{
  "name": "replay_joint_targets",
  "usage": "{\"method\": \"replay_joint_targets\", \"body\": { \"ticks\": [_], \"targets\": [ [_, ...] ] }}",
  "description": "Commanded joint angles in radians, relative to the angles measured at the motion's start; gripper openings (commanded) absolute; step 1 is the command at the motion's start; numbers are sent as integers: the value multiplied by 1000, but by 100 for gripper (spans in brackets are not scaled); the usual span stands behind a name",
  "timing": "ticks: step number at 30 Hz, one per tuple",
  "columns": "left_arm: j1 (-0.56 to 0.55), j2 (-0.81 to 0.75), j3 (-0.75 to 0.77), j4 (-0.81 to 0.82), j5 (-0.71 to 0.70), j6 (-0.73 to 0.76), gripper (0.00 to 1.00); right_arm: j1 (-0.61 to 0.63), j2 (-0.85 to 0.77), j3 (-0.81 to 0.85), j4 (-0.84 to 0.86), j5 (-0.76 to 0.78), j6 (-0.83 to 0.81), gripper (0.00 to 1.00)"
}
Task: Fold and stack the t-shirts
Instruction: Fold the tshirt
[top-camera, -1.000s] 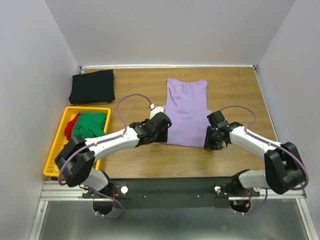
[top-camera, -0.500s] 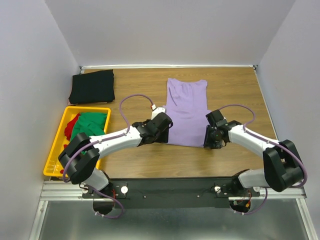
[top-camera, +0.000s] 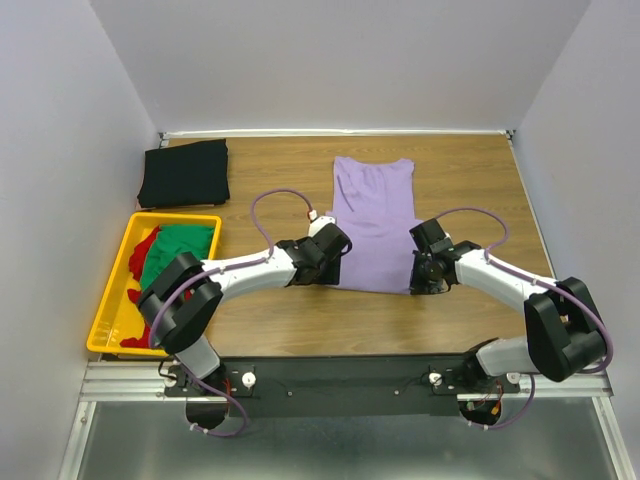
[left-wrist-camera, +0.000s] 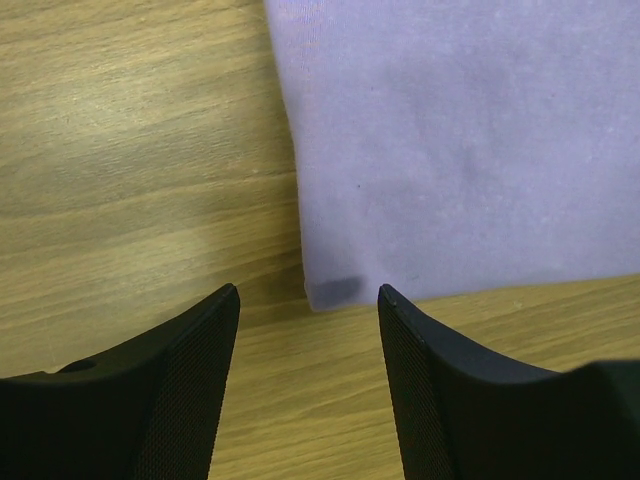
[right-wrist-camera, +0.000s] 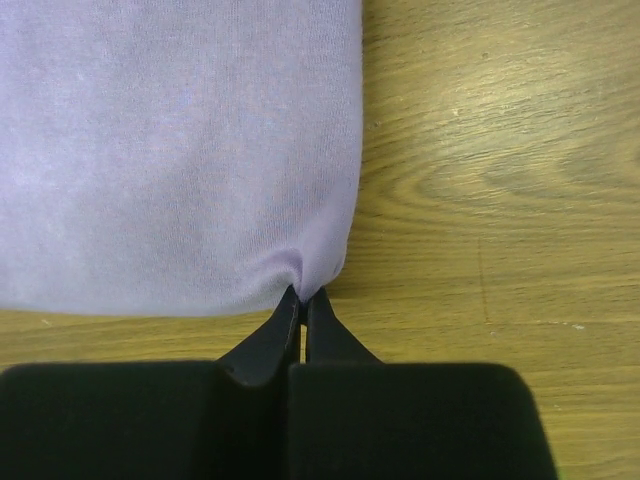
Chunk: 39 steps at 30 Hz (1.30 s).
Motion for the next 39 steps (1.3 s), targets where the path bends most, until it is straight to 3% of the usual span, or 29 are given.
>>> {"method": "replay_joint_targets", "body": {
  "ticks": [1, 13, 17, 22, 27, 31, 32, 34, 35, 39],
  "targets": [
    [8, 39, 40, -1, 24, 2, 64, 10, 32, -42, -10, 41, -13, 1],
    [8, 171, 72, -27, 65, 22, 45, 16, 40, -42, 0, 50, -17, 1],
    [6, 202, 81, -59, 67, 27, 32, 16, 35, -39, -2, 51, -20, 1],
    [3, 177, 60, -91, 82, 16, 31, 18, 20, -25, -3, 47, -25, 1],
    [-14, 166, 64, -133, 70, 12, 40, 19, 30, -21, -3, 41, -23, 1],
    [-27, 199, 71, -157, 68, 15, 37, 27, 35, -19, -3, 44, -19, 1],
    [-31, 202, 71, -159, 70, 16, 35, 27, 34, -18, -3, 42, -20, 1],
    [-37, 206, 69, -171, 71, 15, 17, 30, 26, -13, -7, 41, -23, 1],
    [-40, 200, 66, -177, 70, 7, 0, 35, 20, -7, -25, 45, -20, 1],
    [-92, 107, -6, -229, 65, -51, 0, 122, -45, 11, -134, 61, 45, 1]
  ]
}}
